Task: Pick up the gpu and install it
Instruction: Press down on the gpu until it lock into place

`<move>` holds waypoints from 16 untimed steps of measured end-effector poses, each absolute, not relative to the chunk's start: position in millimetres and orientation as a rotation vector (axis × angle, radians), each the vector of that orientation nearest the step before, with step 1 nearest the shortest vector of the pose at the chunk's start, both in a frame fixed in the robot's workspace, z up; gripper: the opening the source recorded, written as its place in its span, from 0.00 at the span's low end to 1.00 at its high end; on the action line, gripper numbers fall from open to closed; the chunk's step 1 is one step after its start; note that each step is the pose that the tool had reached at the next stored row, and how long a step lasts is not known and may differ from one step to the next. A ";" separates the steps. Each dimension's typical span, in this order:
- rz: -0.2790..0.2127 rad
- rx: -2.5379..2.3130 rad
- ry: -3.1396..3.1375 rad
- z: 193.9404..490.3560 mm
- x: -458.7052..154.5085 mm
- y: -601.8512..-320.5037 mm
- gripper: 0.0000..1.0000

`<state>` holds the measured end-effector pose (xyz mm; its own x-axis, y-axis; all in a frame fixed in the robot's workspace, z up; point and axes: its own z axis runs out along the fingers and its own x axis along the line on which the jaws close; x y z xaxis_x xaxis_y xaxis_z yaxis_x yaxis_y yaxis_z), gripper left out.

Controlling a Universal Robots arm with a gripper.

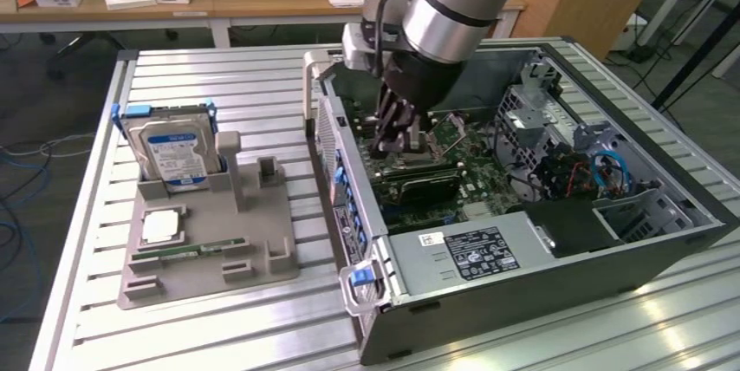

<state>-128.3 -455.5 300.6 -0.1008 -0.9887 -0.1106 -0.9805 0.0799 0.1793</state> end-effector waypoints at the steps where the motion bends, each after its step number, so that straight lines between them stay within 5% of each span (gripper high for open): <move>1: -0.330 2.083 -2.280 301.1 -125.5 -455.5 0.11; 10: -0.328 2.129 -2.251 295.5 -117.7 -455.6 0.11; 16: -0.252 2.171 -2.276 293.7 -114.0 -455.8 0.11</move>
<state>-114.0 -455.8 293.7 -0.0528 -0.9914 -0.1196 -0.9936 0.0402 0.1056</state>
